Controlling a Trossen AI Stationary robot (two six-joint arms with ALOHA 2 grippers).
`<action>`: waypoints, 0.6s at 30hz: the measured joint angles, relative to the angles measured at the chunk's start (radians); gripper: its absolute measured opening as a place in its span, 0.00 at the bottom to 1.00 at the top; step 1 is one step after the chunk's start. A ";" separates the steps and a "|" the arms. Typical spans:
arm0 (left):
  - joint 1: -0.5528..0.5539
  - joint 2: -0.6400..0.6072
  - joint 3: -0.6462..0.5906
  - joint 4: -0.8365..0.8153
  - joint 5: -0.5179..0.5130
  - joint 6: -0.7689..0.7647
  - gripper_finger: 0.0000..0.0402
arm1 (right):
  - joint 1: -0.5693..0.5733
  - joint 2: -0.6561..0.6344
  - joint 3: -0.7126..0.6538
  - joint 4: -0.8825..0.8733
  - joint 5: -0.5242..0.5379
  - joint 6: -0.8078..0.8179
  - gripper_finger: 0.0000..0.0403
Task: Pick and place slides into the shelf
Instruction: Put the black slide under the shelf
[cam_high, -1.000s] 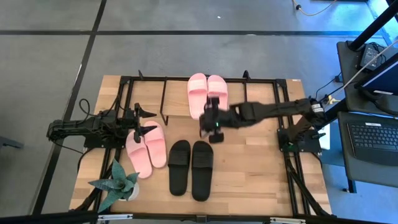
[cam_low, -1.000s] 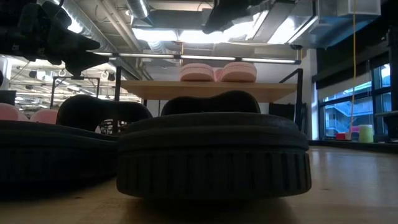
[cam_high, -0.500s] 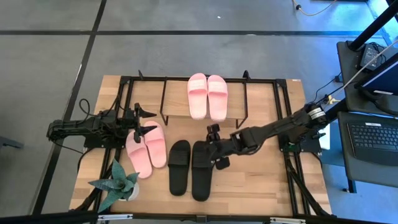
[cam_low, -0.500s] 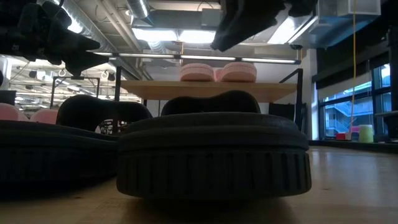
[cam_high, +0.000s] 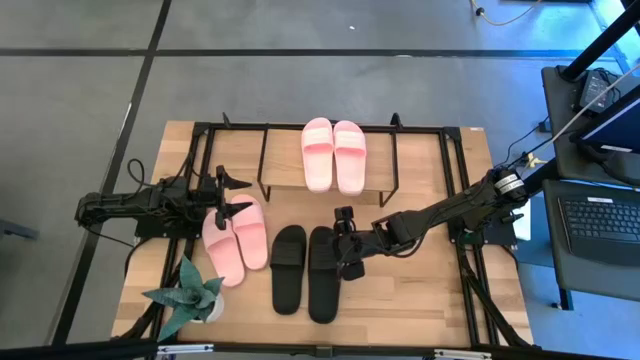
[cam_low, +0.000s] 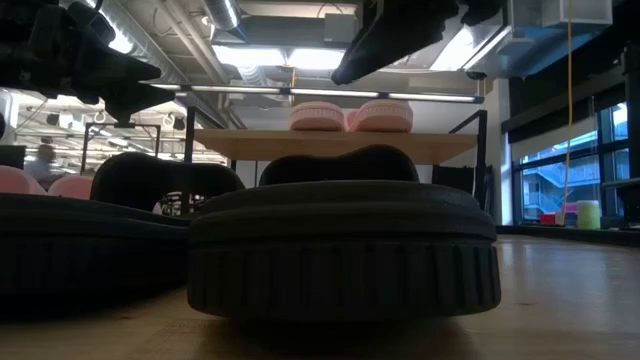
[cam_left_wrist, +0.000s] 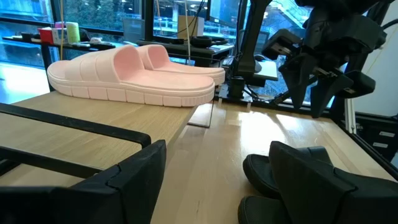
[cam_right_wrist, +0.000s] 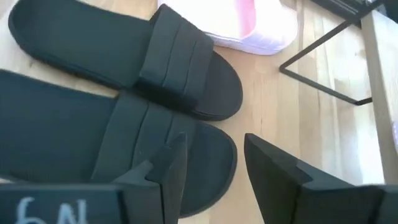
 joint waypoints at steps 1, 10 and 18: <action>0.000 0.000 0.000 0.000 0.000 0.000 0.69 | 0.001 0.000 0.001 0.013 0.000 0.015 0.40; 0.000 0.000 0.000 0.000 0.000 0.000 0.69 | 0.001 0.000 0.002 0.086 0.000 0.085 0.40; 0.000 0.000 0.000 0.000 0.000 0.000 0.69 | 0.001 0.000 0.002 0.132 0.000 0.063 0.40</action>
